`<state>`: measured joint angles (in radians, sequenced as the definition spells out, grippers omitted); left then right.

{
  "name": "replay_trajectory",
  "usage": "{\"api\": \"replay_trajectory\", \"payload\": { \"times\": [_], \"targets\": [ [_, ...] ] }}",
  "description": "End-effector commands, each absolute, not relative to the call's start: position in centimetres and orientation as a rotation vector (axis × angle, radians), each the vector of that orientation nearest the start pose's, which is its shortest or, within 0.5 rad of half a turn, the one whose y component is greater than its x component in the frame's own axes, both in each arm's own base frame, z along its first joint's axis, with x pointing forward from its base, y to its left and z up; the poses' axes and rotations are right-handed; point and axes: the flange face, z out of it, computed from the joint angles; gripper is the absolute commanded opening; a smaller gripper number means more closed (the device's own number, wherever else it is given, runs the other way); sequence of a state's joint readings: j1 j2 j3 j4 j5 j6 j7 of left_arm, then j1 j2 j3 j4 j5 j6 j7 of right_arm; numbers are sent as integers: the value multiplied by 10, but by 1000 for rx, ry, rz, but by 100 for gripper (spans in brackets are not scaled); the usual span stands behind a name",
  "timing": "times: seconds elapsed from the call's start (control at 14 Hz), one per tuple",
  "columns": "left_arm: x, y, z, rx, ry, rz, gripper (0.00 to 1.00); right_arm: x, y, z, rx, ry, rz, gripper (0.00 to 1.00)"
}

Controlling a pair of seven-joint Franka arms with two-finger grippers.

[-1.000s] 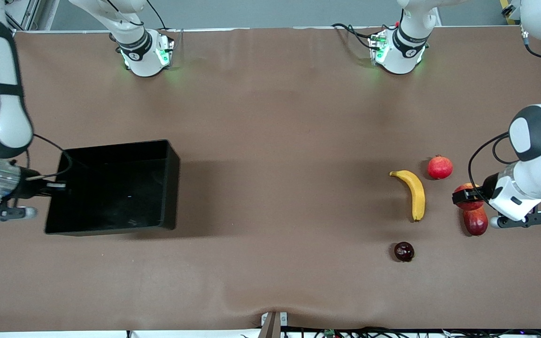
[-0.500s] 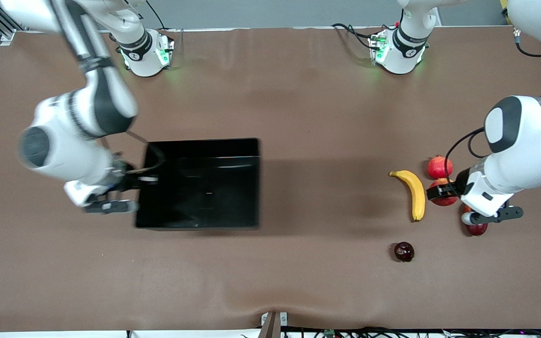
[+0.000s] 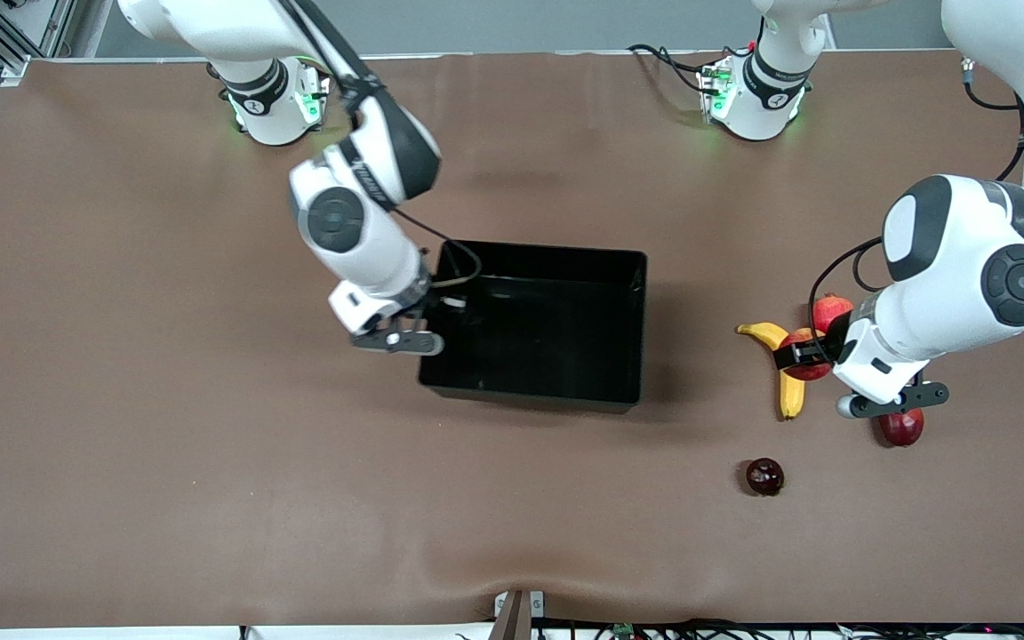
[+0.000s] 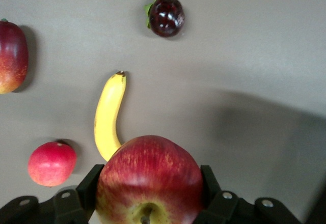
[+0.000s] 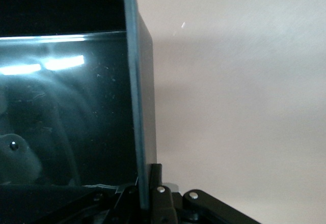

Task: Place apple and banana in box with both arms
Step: 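Slide the box with the right gripper while the left gripper lifts the apple, then carry the apple over the box with the left gripper while the right gripper releases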

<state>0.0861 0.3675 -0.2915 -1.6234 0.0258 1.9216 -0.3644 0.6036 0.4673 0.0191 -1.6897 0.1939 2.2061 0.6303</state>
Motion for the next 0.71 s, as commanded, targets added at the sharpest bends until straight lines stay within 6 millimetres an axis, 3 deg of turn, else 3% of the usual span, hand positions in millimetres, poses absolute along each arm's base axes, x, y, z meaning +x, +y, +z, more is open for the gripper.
{"api": "replay_trajectory", "payload": {
  "times": [0.0, 0.21, 0.5, 0.57, 0.64],
  "targets": [
    [644, -151, 427, -3175, -293, 83, 0, 525, 443, 307, -2971, 179, 81, 0],
    [641, -184, 432, -3171, -385, 68, 0, 510, 474, 270, -3004, 219, 97, 0],
    [629, -244, 413, -3151, -477, 114, 0, 510, 479, 240, -3034, 199, 73, 0],
    [627, -263, 409, -3150, -498, 123, 0, 510, 478, 238, -3036, 202, 76, 23],
    [624, -282, 398, -3144, -510, 144, 0, 512, 476, 238, -3038, 206, 72, 72]
  ]
}}
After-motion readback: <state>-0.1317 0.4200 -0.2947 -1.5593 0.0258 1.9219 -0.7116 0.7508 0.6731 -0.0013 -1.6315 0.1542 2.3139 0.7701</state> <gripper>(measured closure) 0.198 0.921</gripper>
